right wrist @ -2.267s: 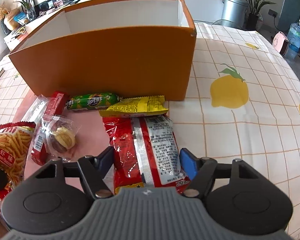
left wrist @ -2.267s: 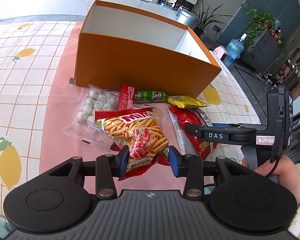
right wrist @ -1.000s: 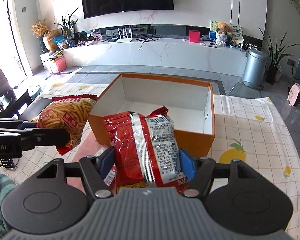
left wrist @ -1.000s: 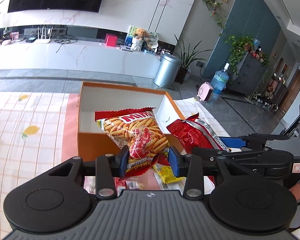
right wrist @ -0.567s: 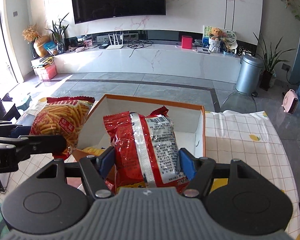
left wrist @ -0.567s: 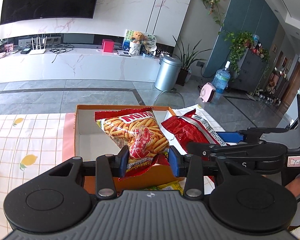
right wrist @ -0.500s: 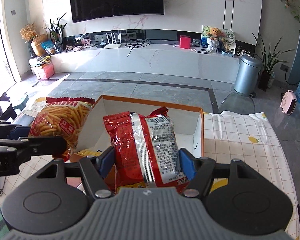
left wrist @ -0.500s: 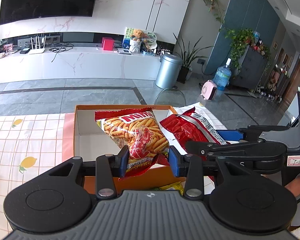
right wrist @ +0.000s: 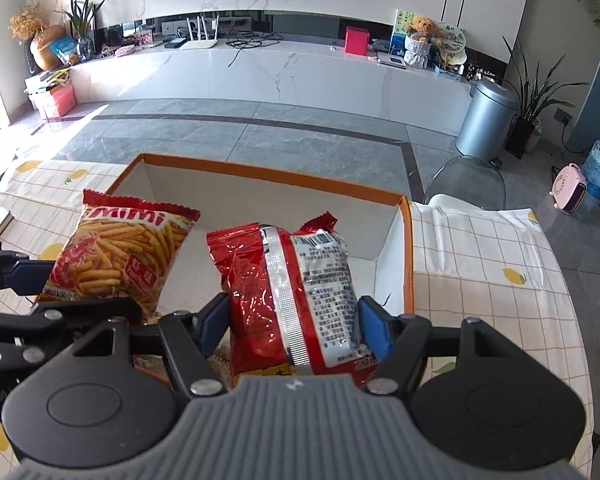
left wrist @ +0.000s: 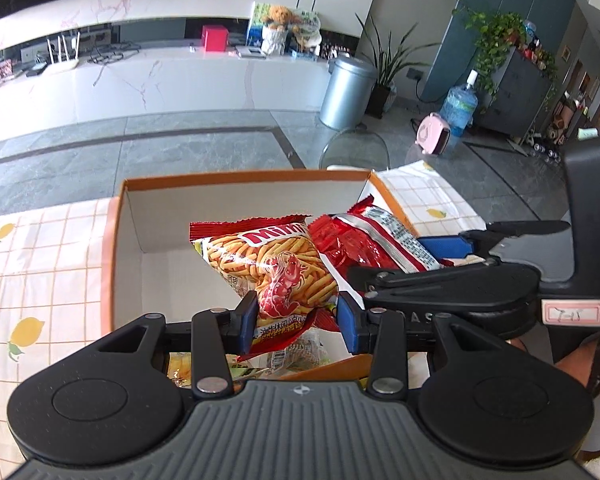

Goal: Organize snacks
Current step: 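Lower both bags into the box, open both grippers and withdraw, then move both open grippers back toward the snacks in front of the box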

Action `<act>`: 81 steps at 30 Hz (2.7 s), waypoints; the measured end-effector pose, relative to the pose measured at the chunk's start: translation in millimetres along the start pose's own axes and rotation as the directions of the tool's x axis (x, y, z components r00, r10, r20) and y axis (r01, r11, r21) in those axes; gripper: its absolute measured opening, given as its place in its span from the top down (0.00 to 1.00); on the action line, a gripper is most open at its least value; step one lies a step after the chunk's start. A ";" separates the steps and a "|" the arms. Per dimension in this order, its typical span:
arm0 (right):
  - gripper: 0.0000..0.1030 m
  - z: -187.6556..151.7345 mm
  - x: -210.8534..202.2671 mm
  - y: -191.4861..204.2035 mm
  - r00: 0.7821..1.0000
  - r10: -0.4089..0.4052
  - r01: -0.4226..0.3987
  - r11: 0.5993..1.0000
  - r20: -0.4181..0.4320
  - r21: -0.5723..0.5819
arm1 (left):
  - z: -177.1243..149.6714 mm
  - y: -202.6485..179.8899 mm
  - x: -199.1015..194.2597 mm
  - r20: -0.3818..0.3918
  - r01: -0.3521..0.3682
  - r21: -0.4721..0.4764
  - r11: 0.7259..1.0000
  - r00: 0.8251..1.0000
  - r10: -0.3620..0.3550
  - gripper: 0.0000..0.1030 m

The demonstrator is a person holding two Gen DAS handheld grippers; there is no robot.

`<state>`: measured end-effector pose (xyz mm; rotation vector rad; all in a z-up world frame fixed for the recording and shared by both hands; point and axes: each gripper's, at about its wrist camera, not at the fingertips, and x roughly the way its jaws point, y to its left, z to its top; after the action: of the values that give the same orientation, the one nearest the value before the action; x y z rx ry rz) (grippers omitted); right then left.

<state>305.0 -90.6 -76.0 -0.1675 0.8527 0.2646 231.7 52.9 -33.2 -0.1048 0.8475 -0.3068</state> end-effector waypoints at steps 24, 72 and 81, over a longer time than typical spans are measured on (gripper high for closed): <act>0.34 -3.7 97.5 -2.7 0.962 -0.111 0.065 0.981 -0.250 -0.185 | -2.6 21.5 64.0 -0.237 -0.017 -0.021 1.000 0.972 0.012 0.55; 0.10 -1.9 3.3 0.8 0.986 -0.135 0.120 0.982 -0.095 -0.143 | -8.5 -3.7 -29.7 0.010 -0.132 -0.029 0.991 0.991 0.133 0.16; 0.10 -31.1 -59.6 -2.9 0.995 -0.077 0.079 0.996 0.061 -0.035 | -36.1 -17.4 -75.4 0.106 -0.161 -0.041 0.986 0.981 0.165 0.16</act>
<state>246.1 -110.8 -50.6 -0.2263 0.7805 0.2111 153.9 60.7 1.0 -0.0808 0.7474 -0.1322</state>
